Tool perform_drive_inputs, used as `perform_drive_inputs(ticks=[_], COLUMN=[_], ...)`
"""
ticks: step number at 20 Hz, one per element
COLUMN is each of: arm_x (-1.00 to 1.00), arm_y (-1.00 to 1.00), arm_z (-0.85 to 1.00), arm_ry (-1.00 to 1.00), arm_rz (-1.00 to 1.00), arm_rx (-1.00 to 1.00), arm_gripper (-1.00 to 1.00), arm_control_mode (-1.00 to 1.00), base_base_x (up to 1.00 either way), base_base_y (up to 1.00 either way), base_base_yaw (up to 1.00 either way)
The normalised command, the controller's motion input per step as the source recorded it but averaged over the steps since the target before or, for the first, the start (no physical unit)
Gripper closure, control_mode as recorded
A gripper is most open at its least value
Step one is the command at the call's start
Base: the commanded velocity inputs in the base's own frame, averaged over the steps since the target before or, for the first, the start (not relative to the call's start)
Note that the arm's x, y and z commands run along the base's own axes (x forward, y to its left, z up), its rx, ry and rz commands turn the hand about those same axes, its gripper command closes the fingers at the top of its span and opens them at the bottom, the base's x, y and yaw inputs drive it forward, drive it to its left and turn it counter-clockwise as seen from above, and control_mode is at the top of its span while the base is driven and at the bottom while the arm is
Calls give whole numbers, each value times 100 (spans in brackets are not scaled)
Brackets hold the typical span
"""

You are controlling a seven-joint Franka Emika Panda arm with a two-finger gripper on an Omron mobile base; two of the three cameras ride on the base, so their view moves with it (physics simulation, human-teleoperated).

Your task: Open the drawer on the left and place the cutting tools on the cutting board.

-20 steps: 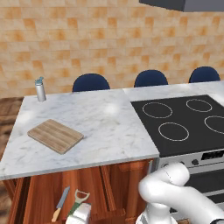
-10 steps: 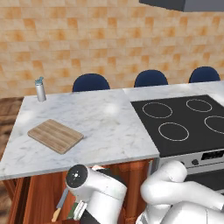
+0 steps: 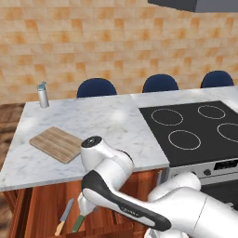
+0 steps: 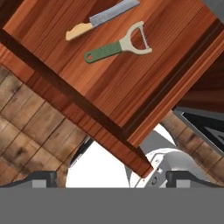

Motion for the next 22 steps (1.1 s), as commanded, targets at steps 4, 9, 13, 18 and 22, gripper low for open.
perform_drive_inputs(ticks=[4, 9, 13, 18, 22], arm_x=[49, 89, 31, -5, 0], arm_y=[1, -3, 0, 0, 0], arm_z=[-26, -30, -26, -38, -49], arm_ry=[4, 16, 22, 7, 2], arm_rz=[-14, -24, -16, 0, -7], arm_rx=[0, 5, 7, 1, 1], arm_gripper=[-100, -100, -100, -100, -100], arm_control_mode=[-100, -100, -100, -100, -100], base_base_x=[0, 0, 0, 0, 0], base_base_y=[0, 0, 0, 0, 0], base_base_yaw=[0, 0, 0, 0, 0])
